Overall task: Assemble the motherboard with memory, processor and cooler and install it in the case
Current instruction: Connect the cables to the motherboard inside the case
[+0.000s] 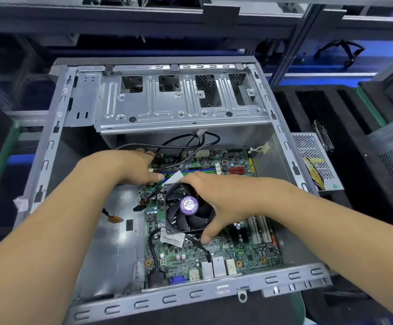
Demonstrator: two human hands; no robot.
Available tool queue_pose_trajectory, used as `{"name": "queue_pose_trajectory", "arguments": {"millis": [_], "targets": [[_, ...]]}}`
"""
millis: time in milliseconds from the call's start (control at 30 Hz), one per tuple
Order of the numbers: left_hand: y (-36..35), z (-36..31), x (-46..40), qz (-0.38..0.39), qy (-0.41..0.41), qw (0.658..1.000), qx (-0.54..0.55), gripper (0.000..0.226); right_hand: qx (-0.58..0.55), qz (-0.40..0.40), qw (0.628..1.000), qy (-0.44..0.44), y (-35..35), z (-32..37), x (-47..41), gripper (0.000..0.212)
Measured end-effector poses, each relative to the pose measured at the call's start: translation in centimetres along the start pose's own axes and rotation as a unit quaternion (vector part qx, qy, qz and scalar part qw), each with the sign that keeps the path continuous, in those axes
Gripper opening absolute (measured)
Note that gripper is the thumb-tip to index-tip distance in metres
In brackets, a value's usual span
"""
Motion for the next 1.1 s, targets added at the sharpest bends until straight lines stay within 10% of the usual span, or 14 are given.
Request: {"name": "queue_pose_trajectory", "arguments": {"millis": [1100], "targets": [[-0.4,1.5,-0.3,0.016,0.044,0.999,0.016,0.079,0.144,-0.043,0.988,-0.023,1.2,0.9,-0.9,0.081]]}}
Point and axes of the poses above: each hand's wrist, its own x-axis away from the middle knuckle, its own y-axis out of the back of the hand, z = x × y, the point moved 7 cm from there along -x, towards the middle knuckle, and after that the axes turned 8 degrees about z, right-handed, at the moved point
